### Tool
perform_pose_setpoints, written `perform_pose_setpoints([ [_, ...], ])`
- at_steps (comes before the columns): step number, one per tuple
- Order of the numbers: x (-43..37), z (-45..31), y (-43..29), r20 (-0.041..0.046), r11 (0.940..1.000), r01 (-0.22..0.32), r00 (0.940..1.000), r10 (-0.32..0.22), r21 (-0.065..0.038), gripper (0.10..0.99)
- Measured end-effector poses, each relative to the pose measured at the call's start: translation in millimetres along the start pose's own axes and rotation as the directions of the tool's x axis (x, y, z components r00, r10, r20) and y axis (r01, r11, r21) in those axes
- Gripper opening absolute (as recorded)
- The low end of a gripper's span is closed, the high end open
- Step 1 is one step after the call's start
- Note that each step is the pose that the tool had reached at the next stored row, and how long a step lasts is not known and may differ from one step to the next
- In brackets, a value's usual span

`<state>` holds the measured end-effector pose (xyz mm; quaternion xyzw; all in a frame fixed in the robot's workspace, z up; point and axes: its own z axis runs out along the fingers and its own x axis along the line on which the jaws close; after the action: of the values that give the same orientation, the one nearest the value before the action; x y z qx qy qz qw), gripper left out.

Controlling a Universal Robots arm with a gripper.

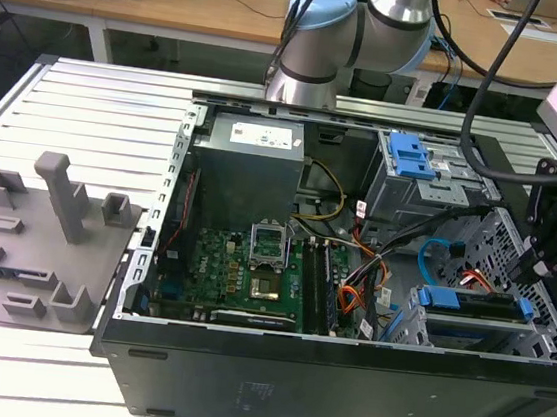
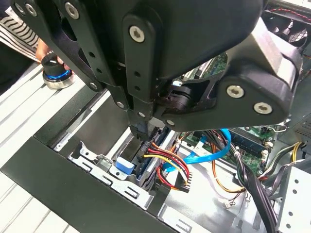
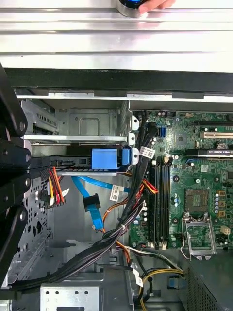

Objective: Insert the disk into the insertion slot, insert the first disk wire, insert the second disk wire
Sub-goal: 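Insert the first disk wire, then insert the second disk wire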

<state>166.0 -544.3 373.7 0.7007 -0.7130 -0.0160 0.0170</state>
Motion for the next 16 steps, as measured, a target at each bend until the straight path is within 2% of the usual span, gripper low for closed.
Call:
perform_pose_setpoints([
  [2, -0.1, 4.1, 0.0, -0.0002, 1.0, 0.0, 1.0, 0.0, 0.0, 0.106],
  [5, 0.2, 6.8, 17.8, 0.0016, 1.0, 0.0, 1.0, 0.0, 0.0, 0.106],
  [7, 0.3, 7.3, 21.5, 0.0017, 1.0, 0.0, 1.0, 0.0, 0.0, 0.106],
  [16, 0.3, 7.4, 22.3, 0.0017, 1.0, 0.0, 1.0, 0.0, 0.0, 0.106],
])
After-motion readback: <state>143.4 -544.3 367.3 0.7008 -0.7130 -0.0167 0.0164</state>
